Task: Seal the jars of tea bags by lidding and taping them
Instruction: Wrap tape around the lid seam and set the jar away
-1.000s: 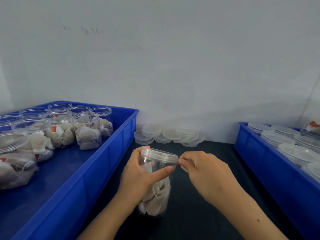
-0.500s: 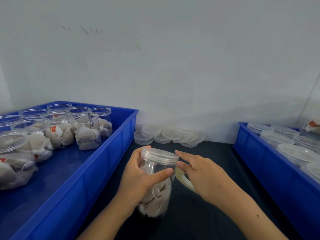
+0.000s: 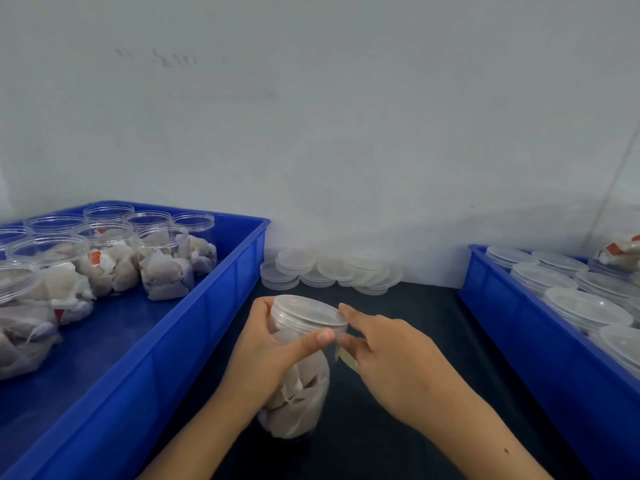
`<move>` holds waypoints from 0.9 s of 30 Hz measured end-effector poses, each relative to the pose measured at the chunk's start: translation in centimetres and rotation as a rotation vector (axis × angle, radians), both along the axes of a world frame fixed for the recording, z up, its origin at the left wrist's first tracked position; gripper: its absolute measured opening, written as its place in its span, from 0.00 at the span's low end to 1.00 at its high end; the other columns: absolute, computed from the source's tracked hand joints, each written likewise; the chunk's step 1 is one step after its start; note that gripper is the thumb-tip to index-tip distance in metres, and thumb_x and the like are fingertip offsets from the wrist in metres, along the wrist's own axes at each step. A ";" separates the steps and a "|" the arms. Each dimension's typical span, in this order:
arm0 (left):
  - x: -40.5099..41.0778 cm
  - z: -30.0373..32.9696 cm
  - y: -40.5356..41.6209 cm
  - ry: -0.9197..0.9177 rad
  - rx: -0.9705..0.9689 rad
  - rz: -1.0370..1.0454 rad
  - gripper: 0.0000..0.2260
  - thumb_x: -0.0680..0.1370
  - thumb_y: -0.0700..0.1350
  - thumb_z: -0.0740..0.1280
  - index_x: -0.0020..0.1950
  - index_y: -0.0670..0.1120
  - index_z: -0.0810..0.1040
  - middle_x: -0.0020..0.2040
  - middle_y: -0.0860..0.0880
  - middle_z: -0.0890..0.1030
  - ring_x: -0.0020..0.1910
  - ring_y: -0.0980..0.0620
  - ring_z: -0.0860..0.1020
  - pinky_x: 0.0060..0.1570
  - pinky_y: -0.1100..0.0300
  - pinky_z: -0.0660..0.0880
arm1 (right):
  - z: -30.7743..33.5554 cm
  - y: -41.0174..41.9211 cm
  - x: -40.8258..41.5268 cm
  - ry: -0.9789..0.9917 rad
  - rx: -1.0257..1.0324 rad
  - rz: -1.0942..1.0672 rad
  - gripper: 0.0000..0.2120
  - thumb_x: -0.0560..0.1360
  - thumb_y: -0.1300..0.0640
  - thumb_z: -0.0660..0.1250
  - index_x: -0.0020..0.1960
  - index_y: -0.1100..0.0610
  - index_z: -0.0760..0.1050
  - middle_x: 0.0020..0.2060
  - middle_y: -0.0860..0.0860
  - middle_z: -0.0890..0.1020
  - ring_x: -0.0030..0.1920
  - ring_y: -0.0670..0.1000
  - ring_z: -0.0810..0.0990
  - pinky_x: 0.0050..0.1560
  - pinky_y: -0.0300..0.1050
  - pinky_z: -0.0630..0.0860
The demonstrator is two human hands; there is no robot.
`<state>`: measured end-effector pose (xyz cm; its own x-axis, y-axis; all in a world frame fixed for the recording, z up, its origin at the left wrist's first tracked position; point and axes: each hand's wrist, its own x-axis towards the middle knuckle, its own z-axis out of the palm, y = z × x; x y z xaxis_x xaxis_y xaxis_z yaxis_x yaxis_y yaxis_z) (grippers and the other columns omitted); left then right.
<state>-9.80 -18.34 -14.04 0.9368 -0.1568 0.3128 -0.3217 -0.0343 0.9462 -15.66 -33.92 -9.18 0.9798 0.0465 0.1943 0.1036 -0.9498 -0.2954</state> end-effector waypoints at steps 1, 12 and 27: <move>0.0 0.1 0.1 0.010 -0.005 -0.002 0.34 0.52 0.64 0.74 0.53 0.55 0.71 0.49 0.54 0.80 0.43 0.72 0.77 0.36 0.77 0.72 | 0.0 0.2 0.0 -0.014 -0.026 0.002 0.23 0.83 0.45 0.51 0.77 0.44 0.54 0.38 0.40 0.70 0.42 0.44 0.73 0.46 0.41 0.72; -0.1 0.0 0.2 -0.058 -0.042 0.148 0.38 0.51 0.63 0.75 0.59 0.56 0.72 0.52 0.57 0.78 0.48 0.70 0.76 0.42 0.70 0.72 | 0.1 -0.1 0.4 0.080 0.065 0.061 0.17 0.84 0.48 0.50 0.63 0.47 0.74 0.50 0.47 0.80 0.49 0.47 0.78 0.53 0.45 0.76; 0.4 0.1 0.7 0.118 -0.147 -0.048 0.36 0.54 0.61 0.82 0.59 0.50 0.78 0.47 0.54 0.84 0.45 0.61 0.82 0.37 0.71 0.76 | 0.4 -2.0 1.1 -0.053 -0.005 0.251 0.23 0.76 0.37 0.46 0.71 0.28 0.57 0.50 0.32 0.75 0.45 0.31 0.72 0.44 0.25 0.67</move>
